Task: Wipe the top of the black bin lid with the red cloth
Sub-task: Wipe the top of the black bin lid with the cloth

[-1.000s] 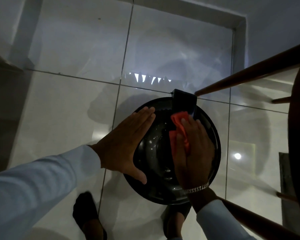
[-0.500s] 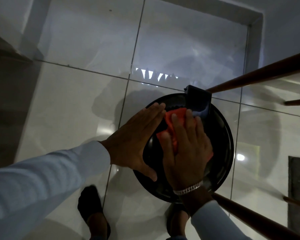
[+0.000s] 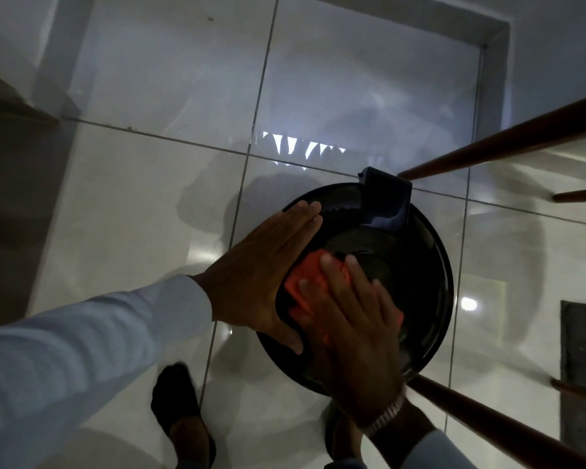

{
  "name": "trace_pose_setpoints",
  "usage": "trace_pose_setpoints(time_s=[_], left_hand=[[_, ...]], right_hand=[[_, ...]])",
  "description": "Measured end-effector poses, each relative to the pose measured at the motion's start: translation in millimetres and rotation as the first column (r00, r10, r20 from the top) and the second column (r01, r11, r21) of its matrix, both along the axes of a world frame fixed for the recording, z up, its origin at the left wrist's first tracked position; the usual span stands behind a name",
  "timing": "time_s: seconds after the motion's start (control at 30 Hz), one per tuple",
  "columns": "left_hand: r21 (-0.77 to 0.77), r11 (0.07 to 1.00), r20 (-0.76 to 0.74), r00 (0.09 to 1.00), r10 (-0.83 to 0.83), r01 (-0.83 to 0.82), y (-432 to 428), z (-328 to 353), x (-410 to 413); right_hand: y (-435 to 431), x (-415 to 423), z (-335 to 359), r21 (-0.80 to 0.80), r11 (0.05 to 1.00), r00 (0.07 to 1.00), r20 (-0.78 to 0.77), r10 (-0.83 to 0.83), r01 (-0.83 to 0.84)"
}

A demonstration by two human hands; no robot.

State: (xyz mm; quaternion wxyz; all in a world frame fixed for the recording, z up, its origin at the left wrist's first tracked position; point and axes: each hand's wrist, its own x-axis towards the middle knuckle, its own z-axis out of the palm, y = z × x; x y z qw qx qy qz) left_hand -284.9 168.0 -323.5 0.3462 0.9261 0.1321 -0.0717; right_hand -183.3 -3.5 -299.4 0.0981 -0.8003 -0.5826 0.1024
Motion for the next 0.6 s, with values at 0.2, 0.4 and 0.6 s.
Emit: trace_pose_setpoints(time_s=[0.2, 0.4, 0.6], left_hand=[[0.021, 1.0, 0.019, 1.0, 0.018, -0.018, -3, -3, 0], [0.029, 0.999, 0.005, 1.0, -0.021, 0.021, -1, -1, 0], [0.048, 0.999, 0.019, 1.0, 0.016, -0.016, -5, -4, 1]], right_hand=[[27, 14, 2, 0.005, 0.955, 0.954, -0.05, -0.297, 0.298], [-28, 22, -1, -0.042, 0.995, 0.995, 0.038, 0.095, -0.093], [24, 26, 0, 0.017, 0.951, 0.949, -0.081, -0.306, 0.308]])
